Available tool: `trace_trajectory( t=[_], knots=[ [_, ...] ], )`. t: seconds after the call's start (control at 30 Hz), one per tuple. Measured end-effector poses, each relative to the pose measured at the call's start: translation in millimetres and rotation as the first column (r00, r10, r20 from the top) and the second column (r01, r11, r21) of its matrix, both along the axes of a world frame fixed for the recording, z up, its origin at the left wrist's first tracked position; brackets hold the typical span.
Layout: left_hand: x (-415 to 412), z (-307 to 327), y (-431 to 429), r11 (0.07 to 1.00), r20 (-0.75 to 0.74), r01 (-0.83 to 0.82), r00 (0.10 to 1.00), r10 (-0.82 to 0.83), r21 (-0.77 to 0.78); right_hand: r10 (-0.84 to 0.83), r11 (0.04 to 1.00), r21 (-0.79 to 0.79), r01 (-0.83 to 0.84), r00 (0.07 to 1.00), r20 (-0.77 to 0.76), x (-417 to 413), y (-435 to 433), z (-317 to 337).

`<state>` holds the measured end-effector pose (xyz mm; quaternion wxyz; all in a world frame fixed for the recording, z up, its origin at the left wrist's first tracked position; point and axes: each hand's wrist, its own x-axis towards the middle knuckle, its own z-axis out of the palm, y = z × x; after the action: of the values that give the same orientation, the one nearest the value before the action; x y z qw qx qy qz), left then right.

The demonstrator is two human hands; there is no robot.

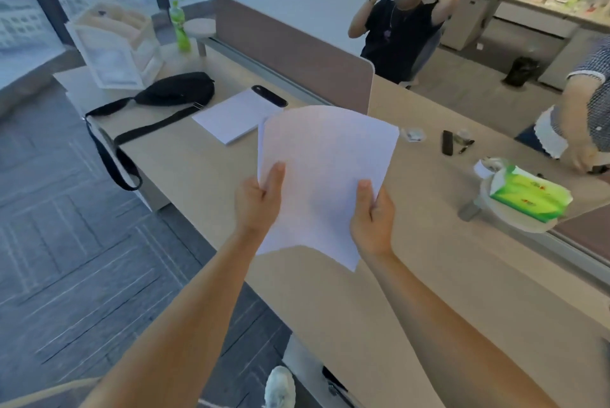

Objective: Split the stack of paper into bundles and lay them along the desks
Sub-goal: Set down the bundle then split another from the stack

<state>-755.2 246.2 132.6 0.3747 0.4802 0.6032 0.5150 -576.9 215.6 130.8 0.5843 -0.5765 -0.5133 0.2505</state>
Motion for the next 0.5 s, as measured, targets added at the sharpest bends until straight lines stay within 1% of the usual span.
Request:
trace_trajectory(
  t=[0.07,0.13,0.23,0.3,0.37,0.47,0.5],
  knots=[
    [2.1,-8.0,40.9,0.998,-0.032,-0.053,0.998,0.054,0.018,-0.031,0.999,0.029,0.031,1.0,-0.003,-6.6,34.8,-6.9],
    [2.2,-19.4,80.7,0.995,-0.063,-0.087,0.994,0.09,0.047,-0.048,0.994,0.095,0.048,0.999,0.003,-10.5,67.3,-10.5],
    [2.9,-42.6,137.2,0.989,-0.08,-0.111,0.99,0.119,0.096,-0.121,0.97,0.22,0.102,0.99,0.074,-11.3,112.9,-16.9],
    [3.6,-67.1,168.8,0.987,-0.044,-0.111,0.992,0.116,0.113,-0.135,0.97,0.218,0.107,0.984,0.118,-10.3,140.0,-36.8],
    [3.8,-101.4,197.8,0.99,-0.033,-0.096,0.994,0.1,0.107,-0.137,0.974,0.195,0.112,0.983,0.122,-6.7,163.4,-71.1],
    [8.2,-154.4,222.5,0.998,-0.052,-0.045,0.998,0.047,0.037,-0.206,0.967,0.175,0.183,0.971,0.119,-1.8,186.6,-127.7],
    [9.7,-167.2,228.4,0.999,-0.045,-0.027,0.999,0.029,0.036,-0.217,0.964,0.178,0.195,0.97,0.109,-2.6,194.2,-139.6]
  ],
)
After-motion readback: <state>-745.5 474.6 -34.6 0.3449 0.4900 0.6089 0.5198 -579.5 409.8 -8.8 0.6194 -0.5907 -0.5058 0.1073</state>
